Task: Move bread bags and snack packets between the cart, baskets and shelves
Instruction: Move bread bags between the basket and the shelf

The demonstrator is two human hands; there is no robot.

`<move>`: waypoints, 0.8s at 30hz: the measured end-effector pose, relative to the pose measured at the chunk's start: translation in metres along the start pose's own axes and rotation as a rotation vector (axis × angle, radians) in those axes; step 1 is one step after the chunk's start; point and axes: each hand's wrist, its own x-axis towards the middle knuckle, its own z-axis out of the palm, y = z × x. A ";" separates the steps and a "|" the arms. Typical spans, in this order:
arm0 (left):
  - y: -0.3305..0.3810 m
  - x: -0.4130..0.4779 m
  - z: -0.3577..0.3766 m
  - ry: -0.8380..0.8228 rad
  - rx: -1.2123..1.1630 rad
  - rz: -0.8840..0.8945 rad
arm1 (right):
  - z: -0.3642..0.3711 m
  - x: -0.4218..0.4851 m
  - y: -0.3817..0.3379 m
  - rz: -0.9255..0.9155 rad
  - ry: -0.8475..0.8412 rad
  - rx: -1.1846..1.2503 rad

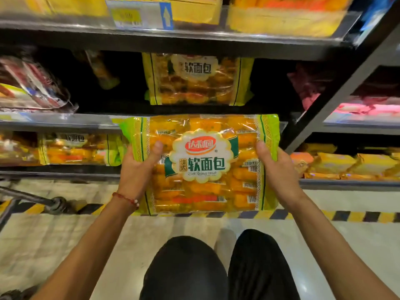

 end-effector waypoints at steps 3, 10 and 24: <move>-0.007 0.005 0.002 0.039 -0.008 0.024 | -0.001 0.006 0.005 -0.019 -0.032 0.062; 0.025 -0.017 -0.001 0.037 -0.038 0.075 | -0.011 -0.004 -0.014 -0.058 -0.068 0.138; 0.052 -0.039 -0.012 0.019 -0.205 0.173 | -0.018 -0.033 -0.064 0.020 0.130 0.412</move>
